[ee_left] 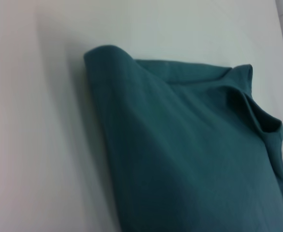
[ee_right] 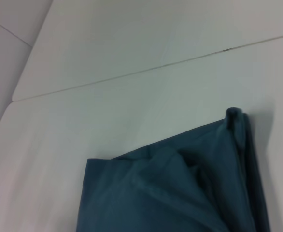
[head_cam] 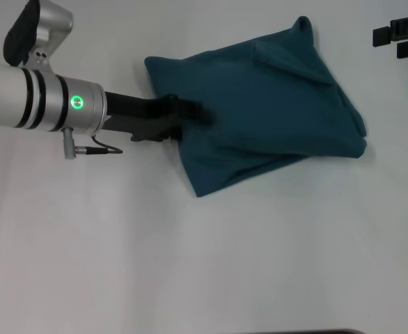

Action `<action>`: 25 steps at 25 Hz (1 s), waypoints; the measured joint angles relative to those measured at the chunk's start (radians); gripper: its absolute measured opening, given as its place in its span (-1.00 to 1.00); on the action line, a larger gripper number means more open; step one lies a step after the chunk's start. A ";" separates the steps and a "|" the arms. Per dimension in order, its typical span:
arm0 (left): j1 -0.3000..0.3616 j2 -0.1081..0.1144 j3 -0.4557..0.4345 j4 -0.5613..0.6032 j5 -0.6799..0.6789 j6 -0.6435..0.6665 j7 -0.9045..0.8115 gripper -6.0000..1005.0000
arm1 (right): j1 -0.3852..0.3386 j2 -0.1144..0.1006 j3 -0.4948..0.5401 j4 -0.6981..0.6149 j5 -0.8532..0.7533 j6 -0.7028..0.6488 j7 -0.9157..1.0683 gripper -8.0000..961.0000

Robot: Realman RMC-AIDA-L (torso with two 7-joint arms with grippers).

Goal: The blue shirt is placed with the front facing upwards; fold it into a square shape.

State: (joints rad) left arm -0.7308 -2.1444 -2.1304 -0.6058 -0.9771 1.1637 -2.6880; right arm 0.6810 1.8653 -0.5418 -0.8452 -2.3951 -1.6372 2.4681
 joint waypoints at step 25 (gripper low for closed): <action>0.039 -0.014 -0.032 -0.046 -0.041 0.166 0.070 -0.97 | -0.014 0.001 0.003 0.010 0.000 0.013 -0.002 0.56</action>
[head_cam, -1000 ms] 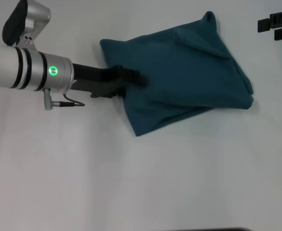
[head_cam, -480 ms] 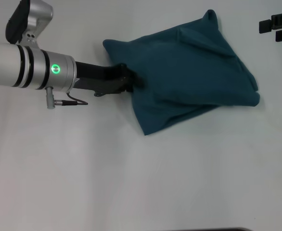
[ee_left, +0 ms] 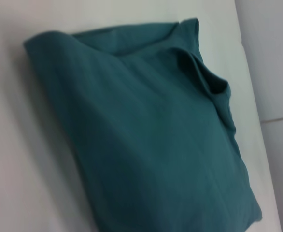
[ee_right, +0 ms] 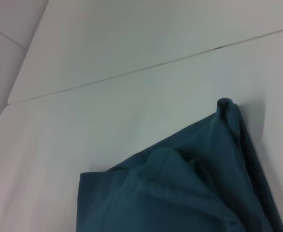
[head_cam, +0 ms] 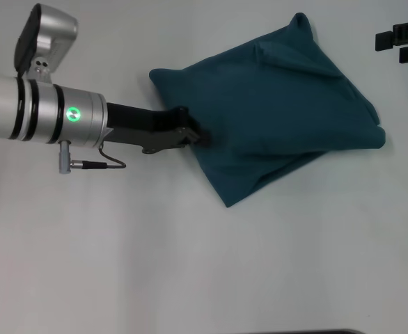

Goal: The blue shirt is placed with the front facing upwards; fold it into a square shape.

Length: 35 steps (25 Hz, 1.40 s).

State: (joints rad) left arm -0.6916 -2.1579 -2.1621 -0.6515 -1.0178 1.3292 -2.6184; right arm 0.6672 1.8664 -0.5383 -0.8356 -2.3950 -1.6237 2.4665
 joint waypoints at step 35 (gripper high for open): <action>0.047 -0.006 0.034 0.012 -0.037 -0.113 -0.064 0.78 | 0.004 -0.001 0.000 0.001 0.002 0.002 -0.006 0.54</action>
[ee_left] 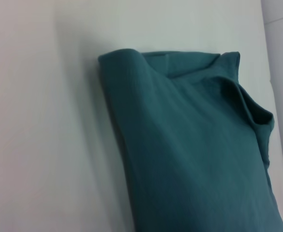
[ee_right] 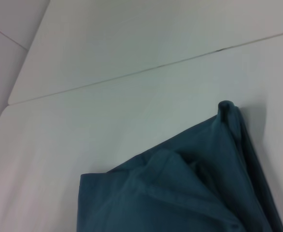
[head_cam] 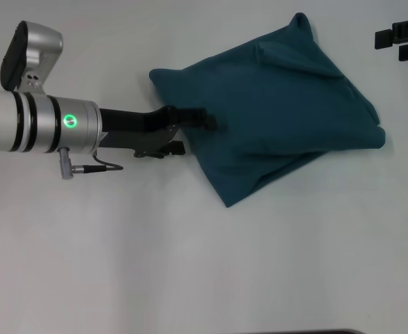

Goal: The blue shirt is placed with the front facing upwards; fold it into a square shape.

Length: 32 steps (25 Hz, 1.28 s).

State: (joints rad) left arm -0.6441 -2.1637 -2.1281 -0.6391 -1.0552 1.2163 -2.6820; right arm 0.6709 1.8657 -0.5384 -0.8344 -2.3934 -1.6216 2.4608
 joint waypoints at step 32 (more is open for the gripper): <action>-0.131 0.000 0.059 0.119 -0.006 -0.124 0.010 0.13 | 0.001 0.004 0.002 0.000 0.002 -0.002 -0.003 0.52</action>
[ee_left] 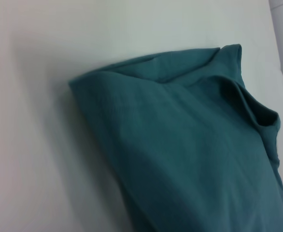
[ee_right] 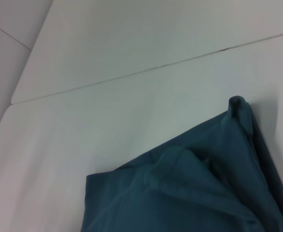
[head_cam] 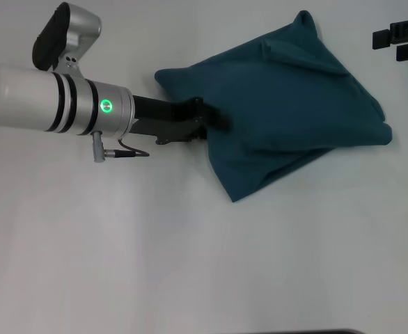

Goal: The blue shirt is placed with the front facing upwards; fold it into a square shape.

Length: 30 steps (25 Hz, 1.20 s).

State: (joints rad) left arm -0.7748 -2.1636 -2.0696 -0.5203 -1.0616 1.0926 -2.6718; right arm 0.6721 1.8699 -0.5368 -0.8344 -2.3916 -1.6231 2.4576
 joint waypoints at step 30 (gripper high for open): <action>0.162 0.133 -0.086 -0.158 0.030 0.380 0.029 -0.87 | -0.006 0.001 -0.001 0.009 0.000 0.002 -0.001 0.51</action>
State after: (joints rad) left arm -0.6128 -2.0306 -2.1552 -0.6779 -1.0321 1.4725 -2.6424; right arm 0.6659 1.8707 -0.5376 -0.8250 -2.3915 -1.6211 2.4565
